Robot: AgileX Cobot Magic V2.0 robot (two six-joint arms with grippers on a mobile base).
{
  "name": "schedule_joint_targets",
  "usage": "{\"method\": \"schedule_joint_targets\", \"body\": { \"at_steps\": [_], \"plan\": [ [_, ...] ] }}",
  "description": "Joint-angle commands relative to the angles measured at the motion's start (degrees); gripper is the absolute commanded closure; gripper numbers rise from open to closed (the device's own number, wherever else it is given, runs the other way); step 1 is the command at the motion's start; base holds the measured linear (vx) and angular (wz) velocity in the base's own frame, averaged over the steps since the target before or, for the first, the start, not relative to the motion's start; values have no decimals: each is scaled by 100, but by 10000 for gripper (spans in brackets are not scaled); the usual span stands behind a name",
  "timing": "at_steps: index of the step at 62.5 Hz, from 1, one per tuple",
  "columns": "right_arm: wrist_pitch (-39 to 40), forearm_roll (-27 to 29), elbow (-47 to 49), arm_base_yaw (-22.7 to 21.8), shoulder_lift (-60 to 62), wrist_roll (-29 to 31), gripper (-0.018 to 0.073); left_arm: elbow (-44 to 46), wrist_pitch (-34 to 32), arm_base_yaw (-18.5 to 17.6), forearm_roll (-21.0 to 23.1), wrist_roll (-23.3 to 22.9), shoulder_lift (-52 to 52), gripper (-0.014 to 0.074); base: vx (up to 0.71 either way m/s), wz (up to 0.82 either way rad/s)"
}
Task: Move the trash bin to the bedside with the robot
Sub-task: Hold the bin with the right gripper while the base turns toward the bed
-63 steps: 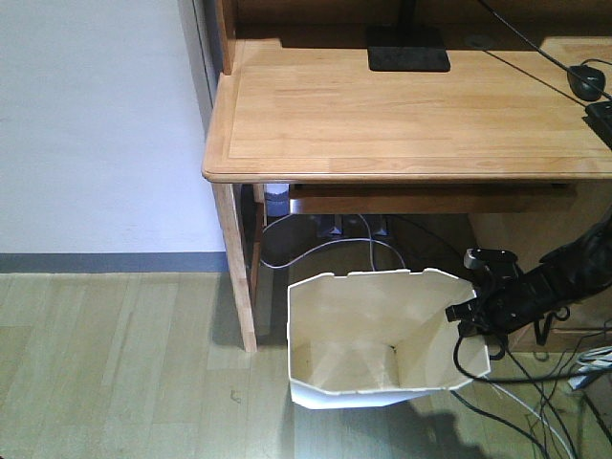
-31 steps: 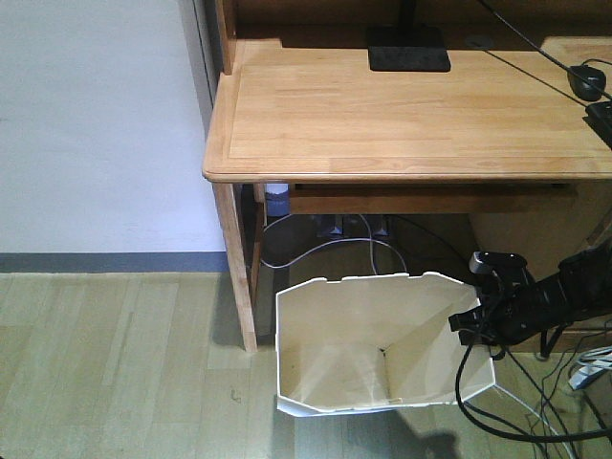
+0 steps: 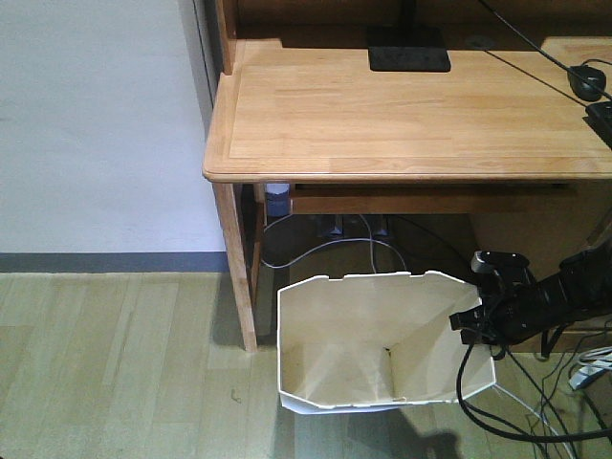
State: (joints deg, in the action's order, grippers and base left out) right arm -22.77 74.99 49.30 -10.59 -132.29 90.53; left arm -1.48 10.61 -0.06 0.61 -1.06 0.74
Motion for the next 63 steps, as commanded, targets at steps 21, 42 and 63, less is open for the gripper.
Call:
{"method": "schedule_joint_targets", "body": {
  "at_steps": [21,42,63],
  "plan": [
    [-983,272,65,-24,442,19,564,-108,-449,-13,47,-32,81,603,-1,5],
    [-983,272,65,-24,442,19,564,-108,-449,-13,47,-32,81,603,-5,21],
    [-983,272,65,-24,442,19,564,-108,-449,-13,47,-32,81,603,-3,39]
  ]
}}
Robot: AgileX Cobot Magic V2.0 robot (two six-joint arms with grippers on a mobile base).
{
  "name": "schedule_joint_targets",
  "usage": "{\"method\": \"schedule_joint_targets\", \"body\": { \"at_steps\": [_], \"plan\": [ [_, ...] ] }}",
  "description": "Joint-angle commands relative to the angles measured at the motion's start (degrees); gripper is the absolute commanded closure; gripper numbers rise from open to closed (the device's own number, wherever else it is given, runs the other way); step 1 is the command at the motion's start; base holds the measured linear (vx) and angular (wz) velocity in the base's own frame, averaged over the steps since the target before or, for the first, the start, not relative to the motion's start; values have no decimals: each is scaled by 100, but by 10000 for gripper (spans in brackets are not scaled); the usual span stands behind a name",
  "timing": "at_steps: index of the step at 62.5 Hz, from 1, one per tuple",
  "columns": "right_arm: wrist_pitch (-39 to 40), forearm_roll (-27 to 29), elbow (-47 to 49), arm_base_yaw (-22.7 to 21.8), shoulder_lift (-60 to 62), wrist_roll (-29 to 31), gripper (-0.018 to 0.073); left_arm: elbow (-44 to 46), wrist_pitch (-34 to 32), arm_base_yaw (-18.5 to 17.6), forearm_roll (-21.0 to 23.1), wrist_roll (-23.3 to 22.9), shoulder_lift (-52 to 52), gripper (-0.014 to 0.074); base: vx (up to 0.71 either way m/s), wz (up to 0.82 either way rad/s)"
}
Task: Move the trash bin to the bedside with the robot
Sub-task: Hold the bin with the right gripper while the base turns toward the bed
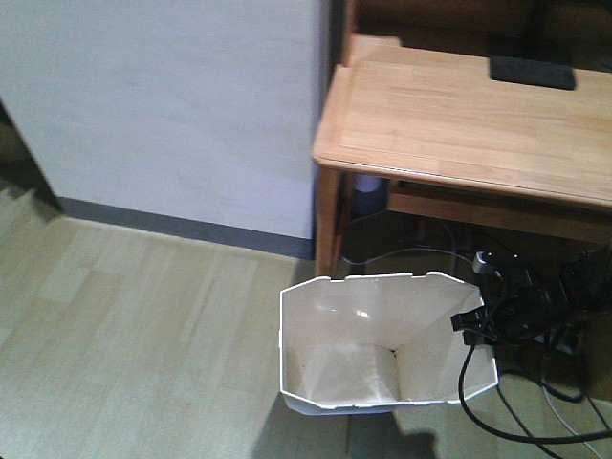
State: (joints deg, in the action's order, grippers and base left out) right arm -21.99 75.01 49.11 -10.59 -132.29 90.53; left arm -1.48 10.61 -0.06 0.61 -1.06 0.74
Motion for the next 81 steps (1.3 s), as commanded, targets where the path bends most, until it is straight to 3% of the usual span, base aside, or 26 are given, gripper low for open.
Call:
{"method": "schedule_joint_targets", "body": {
  "at_steps": [1,81],
  "plan": [
    [-1062,270,84,-24,442,19,564,-108,-449,-13,47,-32,81,603,-3,48],
    [-1062,270,84,-24,442,19,564,-108,-449,-13,47,-32,81,603,3,38]
  ]
}}
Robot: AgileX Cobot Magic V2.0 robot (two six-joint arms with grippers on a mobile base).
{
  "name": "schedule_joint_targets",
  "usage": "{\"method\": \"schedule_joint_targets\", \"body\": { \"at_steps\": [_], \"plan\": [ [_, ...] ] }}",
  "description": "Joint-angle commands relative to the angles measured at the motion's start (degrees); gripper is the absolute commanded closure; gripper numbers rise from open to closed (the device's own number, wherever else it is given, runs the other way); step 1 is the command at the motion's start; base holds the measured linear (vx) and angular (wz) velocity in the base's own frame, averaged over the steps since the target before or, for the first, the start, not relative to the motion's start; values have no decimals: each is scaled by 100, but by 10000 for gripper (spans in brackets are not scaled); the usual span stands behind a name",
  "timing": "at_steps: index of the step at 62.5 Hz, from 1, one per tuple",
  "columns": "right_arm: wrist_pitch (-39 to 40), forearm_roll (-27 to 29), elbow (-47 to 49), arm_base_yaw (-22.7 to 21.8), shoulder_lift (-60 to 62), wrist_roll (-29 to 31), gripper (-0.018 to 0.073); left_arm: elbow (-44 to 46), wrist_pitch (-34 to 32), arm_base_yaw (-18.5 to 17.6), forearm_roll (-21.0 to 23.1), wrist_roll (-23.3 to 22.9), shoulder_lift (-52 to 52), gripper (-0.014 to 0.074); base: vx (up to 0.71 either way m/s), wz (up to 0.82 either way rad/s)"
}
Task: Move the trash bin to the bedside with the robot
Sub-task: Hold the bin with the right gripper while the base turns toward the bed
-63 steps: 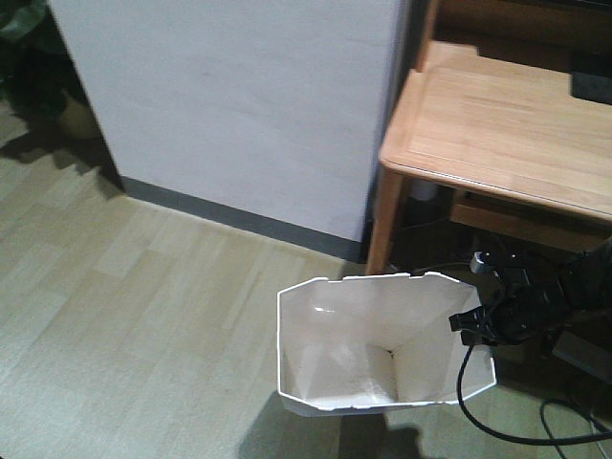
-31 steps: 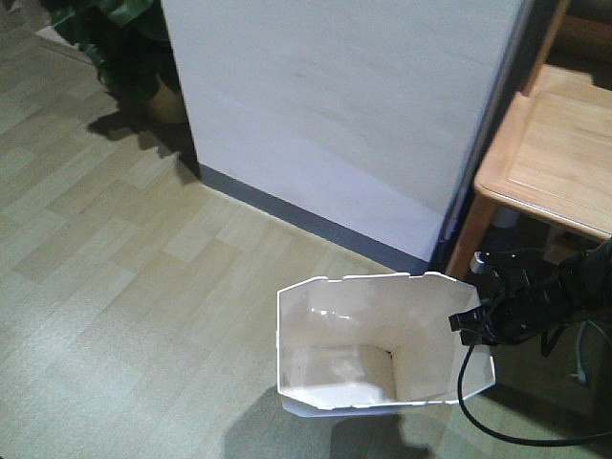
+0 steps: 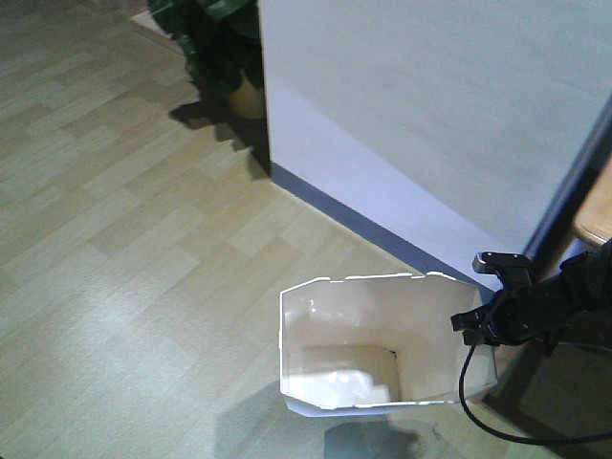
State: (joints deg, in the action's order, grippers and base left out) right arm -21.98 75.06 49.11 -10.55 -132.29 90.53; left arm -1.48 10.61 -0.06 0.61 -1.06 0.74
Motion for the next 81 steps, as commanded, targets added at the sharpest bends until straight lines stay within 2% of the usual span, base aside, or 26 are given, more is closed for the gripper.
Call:
{"method": "schedule_joint_targets", "body": {
  "at_steps": [1,58,81],
  "plan": [
    [-1063,265,84,-29,442,19,564,-108,-449,-13,47,-32,81,603,4,44],
    [-1060,265,84,-29,442,19,564,-108,-449,-13,47,-32,81,603,2,59],
    [-1060,265,84,-29,442,19,564,-108,-449,-13,47,-32,81,603,6,35]
  ]
}}
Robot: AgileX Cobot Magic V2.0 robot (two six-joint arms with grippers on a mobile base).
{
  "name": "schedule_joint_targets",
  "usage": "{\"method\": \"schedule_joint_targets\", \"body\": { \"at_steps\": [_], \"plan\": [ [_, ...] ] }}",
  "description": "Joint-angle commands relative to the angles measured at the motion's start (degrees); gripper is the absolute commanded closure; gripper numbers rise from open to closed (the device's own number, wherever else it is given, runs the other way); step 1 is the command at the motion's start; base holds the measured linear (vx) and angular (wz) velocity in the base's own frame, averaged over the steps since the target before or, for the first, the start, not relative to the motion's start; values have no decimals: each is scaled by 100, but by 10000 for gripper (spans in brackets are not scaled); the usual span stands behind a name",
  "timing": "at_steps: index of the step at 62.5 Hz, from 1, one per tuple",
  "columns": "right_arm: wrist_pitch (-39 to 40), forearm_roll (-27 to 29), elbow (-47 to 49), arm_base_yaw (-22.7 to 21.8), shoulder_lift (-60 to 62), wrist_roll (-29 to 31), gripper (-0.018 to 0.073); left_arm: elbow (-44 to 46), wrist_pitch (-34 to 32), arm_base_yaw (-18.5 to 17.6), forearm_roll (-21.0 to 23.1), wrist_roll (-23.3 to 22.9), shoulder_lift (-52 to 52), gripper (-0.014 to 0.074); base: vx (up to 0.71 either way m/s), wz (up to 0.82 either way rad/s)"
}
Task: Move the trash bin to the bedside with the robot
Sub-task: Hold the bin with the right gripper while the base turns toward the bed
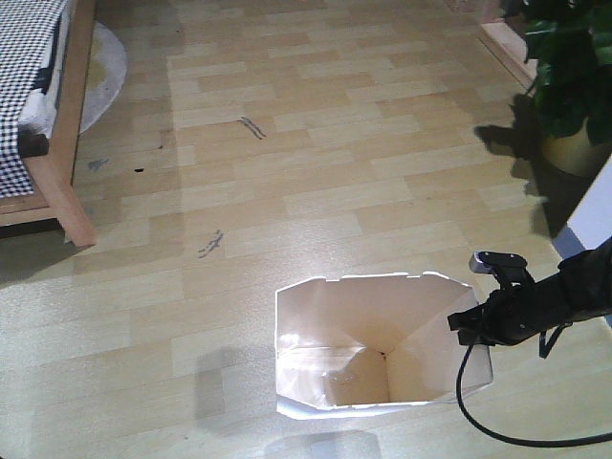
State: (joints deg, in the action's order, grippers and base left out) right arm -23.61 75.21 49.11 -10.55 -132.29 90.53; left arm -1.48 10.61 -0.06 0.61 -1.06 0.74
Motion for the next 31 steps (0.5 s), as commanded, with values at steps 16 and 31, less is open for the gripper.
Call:
{"method": "schedule_joint_targets", "body": {
  "at_steps": [16,31],
  "plan": [
    [-897,250,84,-29,442,19,564,-108,-449,-13,47,-32,81,603,9,19],
    [-897,250,84,-29,442,19,564,-108,-449,-13,47,-32,81,603,9,11]
  ]
}}
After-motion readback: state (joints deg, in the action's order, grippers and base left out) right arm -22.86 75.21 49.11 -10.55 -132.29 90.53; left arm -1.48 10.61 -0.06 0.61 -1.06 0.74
